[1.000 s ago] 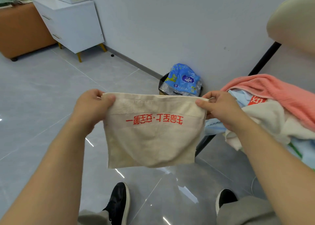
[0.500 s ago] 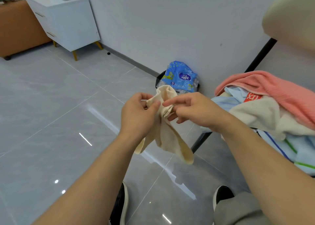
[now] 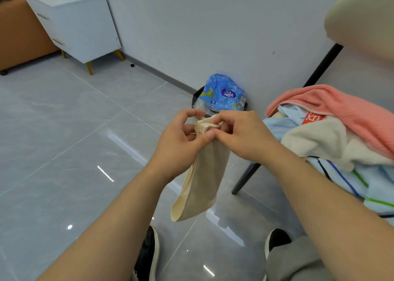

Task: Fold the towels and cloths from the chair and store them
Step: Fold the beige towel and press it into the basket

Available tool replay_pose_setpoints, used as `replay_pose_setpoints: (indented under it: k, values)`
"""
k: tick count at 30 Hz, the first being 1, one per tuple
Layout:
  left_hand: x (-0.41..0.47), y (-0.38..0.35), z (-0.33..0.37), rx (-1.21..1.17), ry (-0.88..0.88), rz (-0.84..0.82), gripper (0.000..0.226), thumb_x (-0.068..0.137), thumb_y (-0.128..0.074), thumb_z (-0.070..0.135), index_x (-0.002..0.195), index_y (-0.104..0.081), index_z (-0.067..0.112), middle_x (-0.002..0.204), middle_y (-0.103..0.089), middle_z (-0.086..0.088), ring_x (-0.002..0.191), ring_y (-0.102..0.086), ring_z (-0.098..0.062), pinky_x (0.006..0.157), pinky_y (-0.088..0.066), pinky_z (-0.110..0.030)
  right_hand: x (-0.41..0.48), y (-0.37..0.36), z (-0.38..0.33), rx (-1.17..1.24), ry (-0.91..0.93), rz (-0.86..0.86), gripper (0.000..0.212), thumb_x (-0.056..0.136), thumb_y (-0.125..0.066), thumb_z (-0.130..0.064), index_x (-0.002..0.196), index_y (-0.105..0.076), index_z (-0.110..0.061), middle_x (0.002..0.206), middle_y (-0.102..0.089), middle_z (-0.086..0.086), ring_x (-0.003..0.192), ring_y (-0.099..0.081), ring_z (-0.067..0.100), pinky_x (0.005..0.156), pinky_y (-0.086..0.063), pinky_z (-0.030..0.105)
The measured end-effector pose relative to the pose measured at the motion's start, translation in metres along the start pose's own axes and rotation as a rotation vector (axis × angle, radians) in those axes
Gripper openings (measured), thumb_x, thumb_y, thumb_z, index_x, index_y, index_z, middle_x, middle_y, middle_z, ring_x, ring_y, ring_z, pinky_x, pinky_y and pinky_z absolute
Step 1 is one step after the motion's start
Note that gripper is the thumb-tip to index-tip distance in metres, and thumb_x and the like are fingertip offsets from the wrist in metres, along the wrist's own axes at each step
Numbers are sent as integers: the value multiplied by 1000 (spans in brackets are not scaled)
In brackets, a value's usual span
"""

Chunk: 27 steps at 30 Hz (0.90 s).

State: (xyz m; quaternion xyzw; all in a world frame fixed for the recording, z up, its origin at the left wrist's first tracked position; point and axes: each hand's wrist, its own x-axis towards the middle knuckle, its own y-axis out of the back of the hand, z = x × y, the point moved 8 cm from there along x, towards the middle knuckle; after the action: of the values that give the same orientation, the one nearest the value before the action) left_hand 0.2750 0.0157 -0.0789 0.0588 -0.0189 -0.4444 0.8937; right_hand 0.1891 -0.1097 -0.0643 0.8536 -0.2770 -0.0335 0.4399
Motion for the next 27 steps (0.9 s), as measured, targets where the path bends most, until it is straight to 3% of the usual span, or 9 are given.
replay_pose_setpoints:
  k: [2,4,7,9,12,15,20,22,27]
  values:
    - [1,5,4,88,-75,23,23,91,-72,17,111,-64,26,91,-76,-5,85,-73,-30,81,-59,-46,0,-1,3,-8,-14,11,21,84,-72,-50,92,-70,-31,61,-56,-22,60,-53,4,64,-51,35]
    - [3,10,5,191,-142,33,15,92,-67,23,104,-65,32,85,-72,-8,78,-67,-35,74,-57,-50,2,-3,10,-57,-52,-39,30,80,-69,-64,77,-63,-34,59,-54,-17,58,-50,3,58,-43,31]
    - [5,19,10,382,-220,76,17,98,-58,20,105,-61,35,76,-63,8,66,-55,-13,64,-46,-32,-1,-8,25,-249,-94,-229,42,81,-68,-66,64,-52,-31,56,-48,-9,57,-47,3,55,-34,27]
    - [4,25,16,471,-252,94,20,102,-52,15,111,-62,30,76,-58,28,70,-52,5,64,-37,-11,-6,-9,37,-304,-136,-312,29,84,-68,-61,78,-59,-34,61,-49,-13,63,-47,2,62,-38,29]
    - [6,32,19,622,-280,82,27,104,-45,12,119,-64,24,100,-61,22,88,-48,8,76,-32,-1,-9,-10,33,-304,-113,-407,24,89,-65,-55,78,-60,-35,64,-53,-13,63,-49,2,66,-39,27]
    - [12,48,16,689,-227,112,26,104,-43,15,119,-62,26,109,-61,9,102,-50,-9,80,-35,-16,-4,-2,12,-361,-24,-324,34,93,-60,-54,76,-59,-24,68,-56,-8,68,-53,8,64,-44,32]
    - [16,53,6,851,-191,44,20,100,-51,14,116,-59,25,86,-49,16,86,-48,-13,67,-34,-15,-4,2,10,-292,4,-228,37,91,-64,-53,79,-62,-18,75,-61,-3,73,-57,14,71,-50,38]
    - [15,48,2,896,-161,8,22,99,-51,12,117,-59,23,92,-52,8,88,-50,-18,71,-36,-26,-5,1,10,-275,45,-219,36,90,-66,-52,79,-63,-17,77,-59,-4,74,-53,12,71,-48,36]
    - [15,45,-3,950,-143,-54,22,95,-51,6,110,-59,20,106,-62,0,96,-56,-24,80,-46,-35,-5,-1,14,-240,72,-247,30,87,-65,-55,91,-68,-25,79,-56,-10,74,-50,3,70,-44,30]
